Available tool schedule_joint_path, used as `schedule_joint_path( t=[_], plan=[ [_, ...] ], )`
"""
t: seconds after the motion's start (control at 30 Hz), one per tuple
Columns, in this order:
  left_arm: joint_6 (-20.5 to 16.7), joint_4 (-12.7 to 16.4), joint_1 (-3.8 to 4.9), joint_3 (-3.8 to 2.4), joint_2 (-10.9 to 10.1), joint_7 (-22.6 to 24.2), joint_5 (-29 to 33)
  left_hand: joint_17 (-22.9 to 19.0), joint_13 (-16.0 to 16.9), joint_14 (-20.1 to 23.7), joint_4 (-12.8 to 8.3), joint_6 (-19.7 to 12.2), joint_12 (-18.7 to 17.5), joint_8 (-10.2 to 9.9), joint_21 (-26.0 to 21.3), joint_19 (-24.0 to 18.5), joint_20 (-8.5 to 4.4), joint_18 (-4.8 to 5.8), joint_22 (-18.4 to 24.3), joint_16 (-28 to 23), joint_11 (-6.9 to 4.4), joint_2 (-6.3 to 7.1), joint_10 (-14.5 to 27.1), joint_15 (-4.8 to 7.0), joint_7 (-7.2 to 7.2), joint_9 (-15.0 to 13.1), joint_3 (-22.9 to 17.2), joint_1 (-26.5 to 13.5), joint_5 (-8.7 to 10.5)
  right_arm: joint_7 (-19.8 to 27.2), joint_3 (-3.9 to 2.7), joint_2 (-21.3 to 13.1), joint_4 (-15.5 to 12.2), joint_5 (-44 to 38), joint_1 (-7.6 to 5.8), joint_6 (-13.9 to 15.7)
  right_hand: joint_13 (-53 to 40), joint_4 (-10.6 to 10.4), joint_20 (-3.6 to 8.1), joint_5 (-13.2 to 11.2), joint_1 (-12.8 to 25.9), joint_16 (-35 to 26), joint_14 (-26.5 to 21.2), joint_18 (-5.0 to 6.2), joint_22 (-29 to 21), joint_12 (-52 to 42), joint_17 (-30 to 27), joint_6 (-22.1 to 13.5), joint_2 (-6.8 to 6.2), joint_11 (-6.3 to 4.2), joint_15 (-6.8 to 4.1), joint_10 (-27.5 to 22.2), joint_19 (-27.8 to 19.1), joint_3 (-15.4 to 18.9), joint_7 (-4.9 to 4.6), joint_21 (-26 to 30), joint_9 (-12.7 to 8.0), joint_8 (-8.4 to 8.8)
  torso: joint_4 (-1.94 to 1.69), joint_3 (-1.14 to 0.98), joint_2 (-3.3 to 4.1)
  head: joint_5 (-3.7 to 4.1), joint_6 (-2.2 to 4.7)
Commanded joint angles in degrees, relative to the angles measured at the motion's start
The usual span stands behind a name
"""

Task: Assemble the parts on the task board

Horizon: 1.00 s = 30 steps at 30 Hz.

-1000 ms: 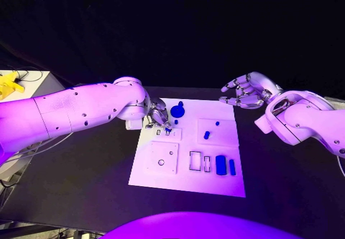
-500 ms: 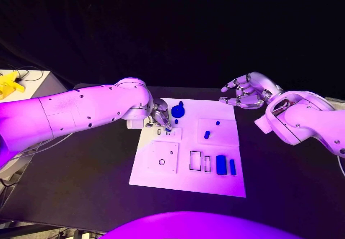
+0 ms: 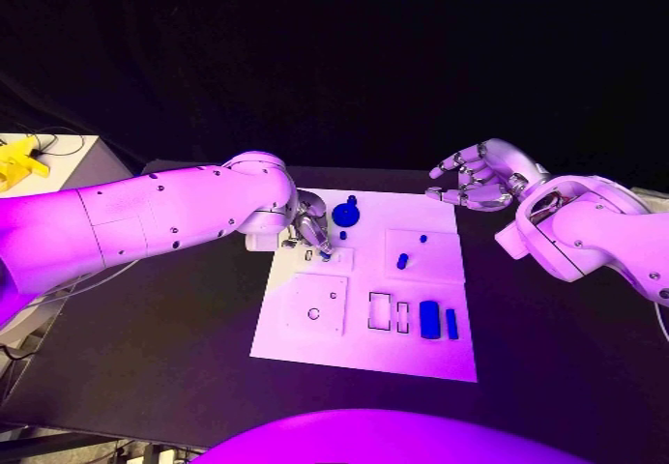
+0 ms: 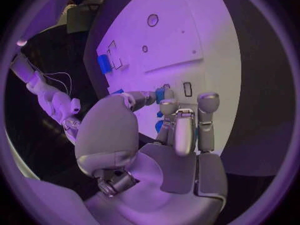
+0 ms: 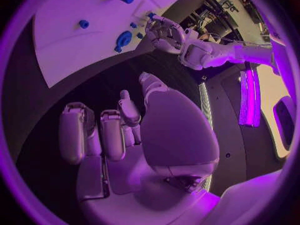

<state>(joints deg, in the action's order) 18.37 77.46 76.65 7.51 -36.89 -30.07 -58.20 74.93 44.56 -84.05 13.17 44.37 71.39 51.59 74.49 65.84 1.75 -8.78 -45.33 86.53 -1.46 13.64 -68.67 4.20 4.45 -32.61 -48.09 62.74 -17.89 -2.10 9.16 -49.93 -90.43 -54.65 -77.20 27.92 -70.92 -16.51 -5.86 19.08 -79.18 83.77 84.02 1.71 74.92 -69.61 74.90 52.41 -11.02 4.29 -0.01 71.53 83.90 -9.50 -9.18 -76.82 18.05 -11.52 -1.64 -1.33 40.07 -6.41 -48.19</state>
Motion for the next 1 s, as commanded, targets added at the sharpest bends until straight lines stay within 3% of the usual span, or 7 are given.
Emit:
schedule_joint_path(
  t=[0.03, 1.0],
  plan=[
    [1.17, 0.17, -0.15, 0.04, 0.11, 0.00, -1.31, 5.72, -0.01, -3.61, -10.30, 2.04, 0.06, 0.39, 0.28, 0.56, 0.01, 0.61, -0.06, 0.34, 0.01, -0.55, -0.41, 0.51, -1.68, -11.54, -10.08, -0.06, -0.40, 0.24, -0.02, 0.06, -0.06, -0.64, 0.06, -0.83, 0.10, -0.05, 0.03, 0.32, 0.33, -0.27, 3.23, 0.83, 11.33, 0.31, 7.60, -0.49, -0.05, 0.03, 0.01, -0.30, 1.89, -0.25, 0.09, 0.20, -0.06, -0.24, 0.03, 0.02, 0.07, 0.01, -0.05],
    [-0.57, 0.06, -0.67, 0.28, 0.10, -0.08, -2.14, 6.29, 0.37, -3.77, -10.29, 2.37, 0.22, 0.37, 0.38, 0.73, -0.04, 0.68, -0.30, 0.53, -0.09, -1.02, -0.94, 0.58, -1.80, -11.67, -10.17, -0.59, -0.31, 0.23, -0.01, 0.00, -0.07, -0.65, 0.10, -0.86, 0.07, -0.04, 0.03, 0.52, 0.35, -0.26, 3.23, 0.82, 11.35, 0.25, 7.62, -0.56, -0.08, 0.03, 0.01, -0.26, 1.92, -0.34, 0.08, 0.15, -0.06, -0.29, -0.01, -0.07, 0.08, 0.06, -0.55]
  ],
)
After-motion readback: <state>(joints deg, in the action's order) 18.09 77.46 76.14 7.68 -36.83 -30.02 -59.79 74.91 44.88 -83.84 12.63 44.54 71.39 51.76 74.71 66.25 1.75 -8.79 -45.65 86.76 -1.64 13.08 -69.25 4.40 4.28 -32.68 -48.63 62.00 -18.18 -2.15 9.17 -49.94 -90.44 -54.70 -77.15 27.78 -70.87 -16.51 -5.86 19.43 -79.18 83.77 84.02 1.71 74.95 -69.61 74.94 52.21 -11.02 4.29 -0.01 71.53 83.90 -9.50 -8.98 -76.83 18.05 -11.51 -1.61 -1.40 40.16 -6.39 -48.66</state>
